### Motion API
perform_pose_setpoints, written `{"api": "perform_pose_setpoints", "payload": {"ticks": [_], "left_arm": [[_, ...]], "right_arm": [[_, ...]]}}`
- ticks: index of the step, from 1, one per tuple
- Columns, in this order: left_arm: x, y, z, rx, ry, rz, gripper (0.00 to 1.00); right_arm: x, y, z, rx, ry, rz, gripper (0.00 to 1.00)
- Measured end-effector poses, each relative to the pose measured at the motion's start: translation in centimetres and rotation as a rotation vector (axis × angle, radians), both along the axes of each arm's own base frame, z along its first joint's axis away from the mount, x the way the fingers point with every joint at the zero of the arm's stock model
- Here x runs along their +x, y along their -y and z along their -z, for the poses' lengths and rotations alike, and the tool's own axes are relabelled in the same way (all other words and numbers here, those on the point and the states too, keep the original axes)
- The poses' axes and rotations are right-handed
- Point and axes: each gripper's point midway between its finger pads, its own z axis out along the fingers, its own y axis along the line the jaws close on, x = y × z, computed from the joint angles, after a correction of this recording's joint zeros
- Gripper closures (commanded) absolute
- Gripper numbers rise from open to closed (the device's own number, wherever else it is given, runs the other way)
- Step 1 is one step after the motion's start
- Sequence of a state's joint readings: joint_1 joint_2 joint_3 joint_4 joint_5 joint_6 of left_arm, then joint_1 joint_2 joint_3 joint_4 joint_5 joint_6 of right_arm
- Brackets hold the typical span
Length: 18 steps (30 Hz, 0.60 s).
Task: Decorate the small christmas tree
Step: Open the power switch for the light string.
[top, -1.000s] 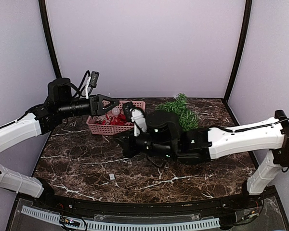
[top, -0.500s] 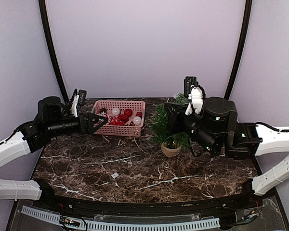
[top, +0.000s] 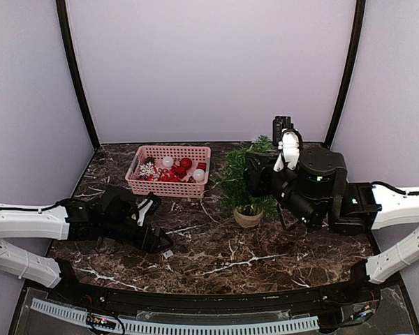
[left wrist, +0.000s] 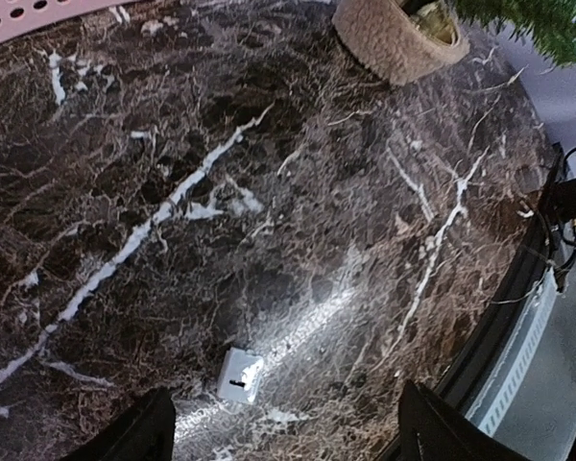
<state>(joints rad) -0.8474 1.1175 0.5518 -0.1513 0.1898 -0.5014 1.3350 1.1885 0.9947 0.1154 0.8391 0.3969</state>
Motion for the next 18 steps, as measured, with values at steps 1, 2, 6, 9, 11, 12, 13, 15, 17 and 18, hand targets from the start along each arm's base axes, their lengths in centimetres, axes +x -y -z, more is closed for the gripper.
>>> {"api": "perform_pose_setpoints", "payload": {"ticks": [1,2,6,9,11,12,13,15,17,18], "left_arm": [[-0.1,0.0,0.7,0.024,-0.001,0.004,0.19],[-0.2,0.0,1.3,0.041,-0.003,0.007,0.2],[-0.2,-0.4,3.8,0.093,-0.011,0.005,0.22],[0.1,-0.2,4.7,0.103,-0.011,0.007,0.29],[0.2,0.1,4.9,0.104,-0.005,0.013,0.33],[0.2,0.2,5.1,0.107,-0.003,0.019,0.35],[0.2,0.2,5.3,0.113,0.0,0.026,0.36],[0.0,0.5,5.5,0.12,0.005,0.044,0.38],[-0.3,0.7,5.6,0.126,0.012,0.066,0.41],[-0.5,0.8,5.7,0.127,0.014,0.072,0.43]], "right_arm": [[0.0,0.2,-0.1,0.006,0.002,0.0,1.0],[-0.1,0.3,-0.2,0.016,0.004,0.0,1.0],[-0.2,0.9,-0.5,0.035,0.008,0.0,1.0],[-0.3,1.1,-0.8,0.051,0.012,0.0,1.0],[-0.3,1.3,-0.9,0.06,0.014,0.001,1.0],[-0.3,1.4,-0.9,0.063,0.014,0.002,1.0],[-0.3,1.5,-1.0,0.067,0.015,0.003,1.0],[-0.3,1.6,-1.0,0.072,0.017,0.006,1.0],[-0.3,1.7,-1.0,0.078,0.018,0.01,1.0],[-0.2,1.8,-0.9,0.081,0.018,0.014,1.0]]}}
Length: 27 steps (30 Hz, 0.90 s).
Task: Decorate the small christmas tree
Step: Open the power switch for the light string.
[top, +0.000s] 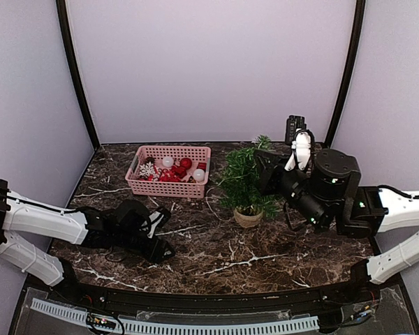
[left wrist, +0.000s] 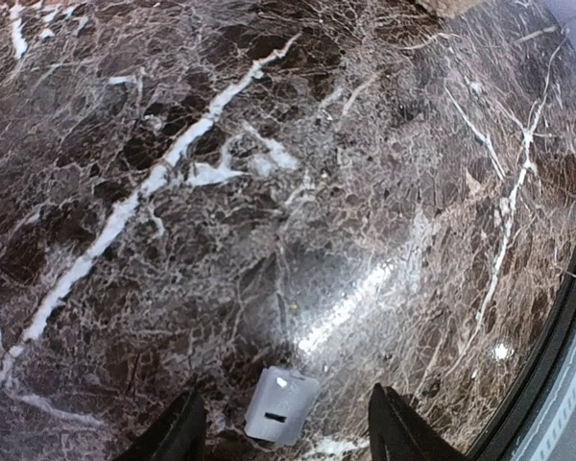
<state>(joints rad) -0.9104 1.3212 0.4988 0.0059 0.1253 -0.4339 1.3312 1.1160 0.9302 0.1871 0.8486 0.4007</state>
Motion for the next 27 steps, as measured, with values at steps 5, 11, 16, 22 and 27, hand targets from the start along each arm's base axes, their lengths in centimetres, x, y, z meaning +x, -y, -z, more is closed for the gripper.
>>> {"api": "perform_pose_setpoints", "payload": {"ticks": [5,11,16,22,27], "left_arm": [[-0.6,-0.1,0.4,0.027,0.014,0.022,0.48],[-1.4,-0.6,1.5,0.105,0.021,0.043,0.54],[-1.1,0.0,1.6,0.162,0.055,0.052,0.57],[-1.1,0.2,1.9,0.253,0.095,0.059,0.64],[-1.1,0.1,2.0,0.299,0.117,0.06,0.71]], "right_arm": [[0.1,0.1,0.4,-0.006,-0.002,0.006,1.0],[0.3,0.3,0.5,-0.005,-0.002,0.013,1.0],[0.4,0.3,0.6,-0.001,-0.003,0.015,1.0],[0.3,0.6,0.8,0.007,-0.007,0.016,1.0],[0.4,1.1,0.4,0.03,-0.007,0.021,1.0]]}}
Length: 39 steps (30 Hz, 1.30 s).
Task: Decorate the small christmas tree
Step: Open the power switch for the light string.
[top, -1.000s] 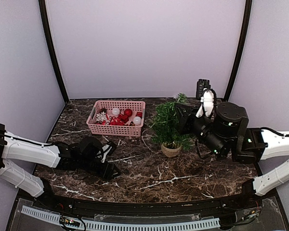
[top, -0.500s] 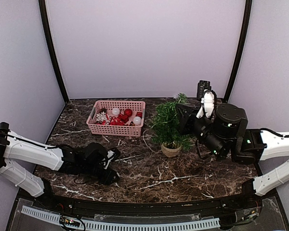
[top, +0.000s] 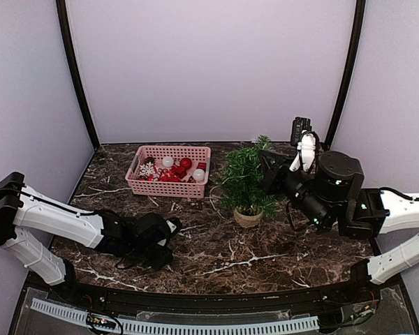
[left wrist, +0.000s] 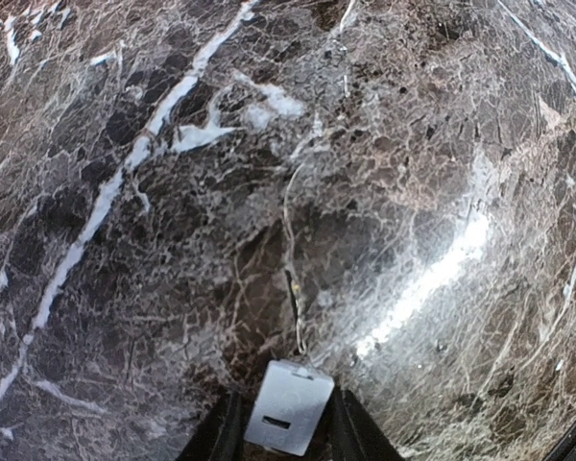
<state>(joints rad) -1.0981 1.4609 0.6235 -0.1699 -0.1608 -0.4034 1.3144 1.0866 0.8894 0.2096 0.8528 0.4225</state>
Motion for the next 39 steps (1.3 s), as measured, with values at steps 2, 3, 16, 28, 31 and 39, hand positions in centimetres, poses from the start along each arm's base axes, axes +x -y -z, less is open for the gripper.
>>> {"api": "perform_pose_setpoints", "payload": {"ticks": [2,3,16,28,31,39], "left_arm": [[-0.01,-0.12,0.03,0.009,0.006,-0.001,0.73],[-0.01,-0.17,0.03,0.013,0.008,-0.002,0.74],[-0.15,-0.29,0.02,0.022,0.008,-0.007,0.7],[-0.36,-0.12,-0.05,0.017,-0.002,-0.006,0.68],[-0.36,-0.16,-0.03,0.019,-0.003,-0.007,0.75],[-0.42,-0.19,-0.01,0.022,-0.004,-0.002,0.78]], "right_arm": [[0.01,0.05,-0.06,0.003,0.0,0.001,1.0],[0.02,0.06,-0.06,0.004,0.0,0.001,1.0],[0.01,0.05,-0.1,0.008,-0.001,0.001,1.0],[0.01,0.04,-0.11,0.01,-0.001,0.0,1.0],[0.02,0.05,-0.1,0.01,-0.001,0.0,1.0],[0.0,0.01,-0.11,0.01,-0.001,-0.002,1.0]]}}
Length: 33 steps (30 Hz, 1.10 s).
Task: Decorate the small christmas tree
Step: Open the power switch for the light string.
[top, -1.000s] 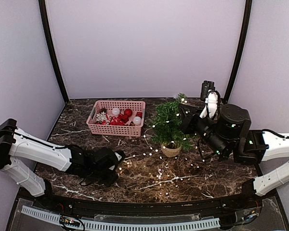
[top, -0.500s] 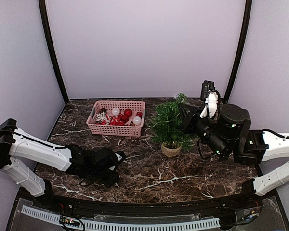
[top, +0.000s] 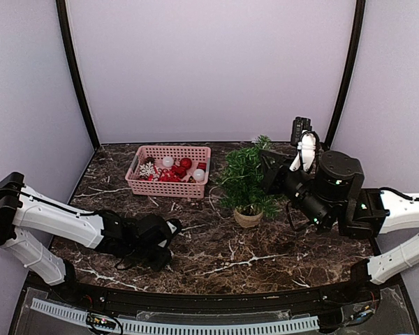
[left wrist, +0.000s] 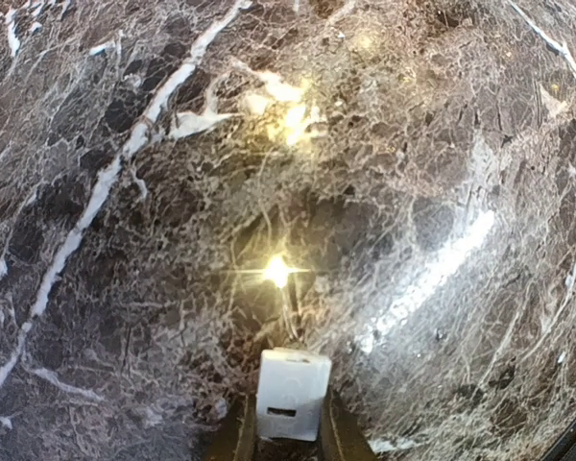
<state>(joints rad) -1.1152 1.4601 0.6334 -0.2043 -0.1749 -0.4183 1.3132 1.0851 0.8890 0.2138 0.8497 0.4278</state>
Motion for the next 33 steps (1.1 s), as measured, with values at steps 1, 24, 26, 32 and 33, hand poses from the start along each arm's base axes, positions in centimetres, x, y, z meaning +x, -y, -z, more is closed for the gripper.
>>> {"api": "perform_pose_setpoints", "payload": {"ticks": [1,24,26,32,33], "left_arm": [[0.0,0.0,0.0,0.0,0.0,0.0,0.75],[-0.2,1.0,-1.1,-0.061,0.004,0.031,0.63],[-0.2,1.1,-1.2,-0.066,0.007,0.037,0.63],[-0.2,1.2,-1.0,-0.066,0.01,0.048,0.61],[-0.2,1.2,-0.9,-0.062,0.008,0.048,0.61]], "right_arm": [[0.0,0.0,0.0,0.0,0.0,-0.001,1.0],[-0.1,-0.2,0.0,-0.001,0.0,-0.015,1.0],[-0.1,-0.3,0.0,-0.001,-0.001,-0.018,1.0],[0.0,-0.3,0.2,-0.005,-0.001,-0.016,1.0],[0.0,-0.3,0.2,-0.006,-0.002,-0.015,1.0]]}}
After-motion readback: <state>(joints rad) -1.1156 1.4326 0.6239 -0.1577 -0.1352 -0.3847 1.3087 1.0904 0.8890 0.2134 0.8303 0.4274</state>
